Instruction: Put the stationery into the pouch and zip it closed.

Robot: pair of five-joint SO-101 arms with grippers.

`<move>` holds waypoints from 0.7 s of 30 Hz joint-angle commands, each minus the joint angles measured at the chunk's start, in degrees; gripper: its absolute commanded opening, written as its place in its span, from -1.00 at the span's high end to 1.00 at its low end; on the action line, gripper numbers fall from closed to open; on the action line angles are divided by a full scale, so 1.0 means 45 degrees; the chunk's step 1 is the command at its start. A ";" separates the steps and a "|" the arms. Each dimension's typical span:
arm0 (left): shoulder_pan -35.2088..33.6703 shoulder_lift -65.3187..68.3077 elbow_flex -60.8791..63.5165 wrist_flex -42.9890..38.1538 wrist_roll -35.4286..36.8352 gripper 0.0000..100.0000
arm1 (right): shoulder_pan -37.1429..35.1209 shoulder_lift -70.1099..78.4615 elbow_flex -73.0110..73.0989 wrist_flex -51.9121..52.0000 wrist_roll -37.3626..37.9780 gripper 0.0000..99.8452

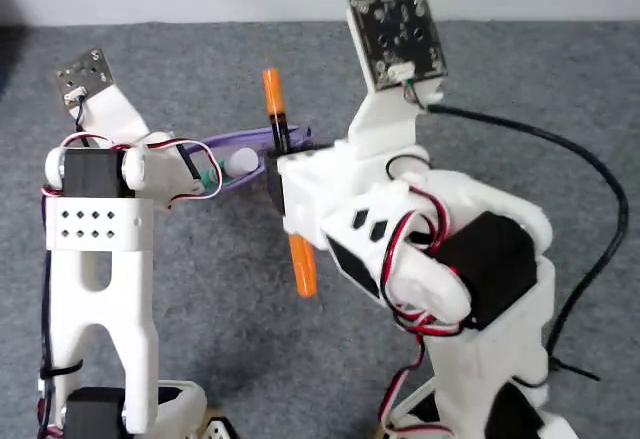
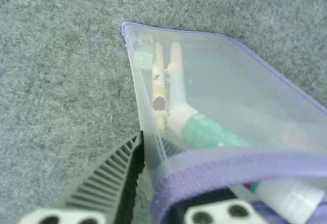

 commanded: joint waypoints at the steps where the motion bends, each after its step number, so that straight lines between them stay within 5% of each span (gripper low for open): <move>1: 0.0059 -0.0117 -0.0049 -0.0195 0.0098 0.98 | -0.0322 -0.1670 0.2637 -0.0498 -0.0352 0.99; 5: 0.0059 -0.0117 -0.0049 -0.0195 0.0098 0.98 | -0.0459 -0.4523 0.6877 -0.3468 0.0274 0.99; 13: 0.0059 -0.0117 -0.0049 -0.0234 0.0098 0.98 | -0.0459 -0.8860 1.4847 -1.3490 0.2501 0.99; 21: 0.0059 -0.0117 -0.0049 -0.0176 0.0098 0.98 | -0.0459 -0.7590 1.6684 -2.1167 0.4044 0.99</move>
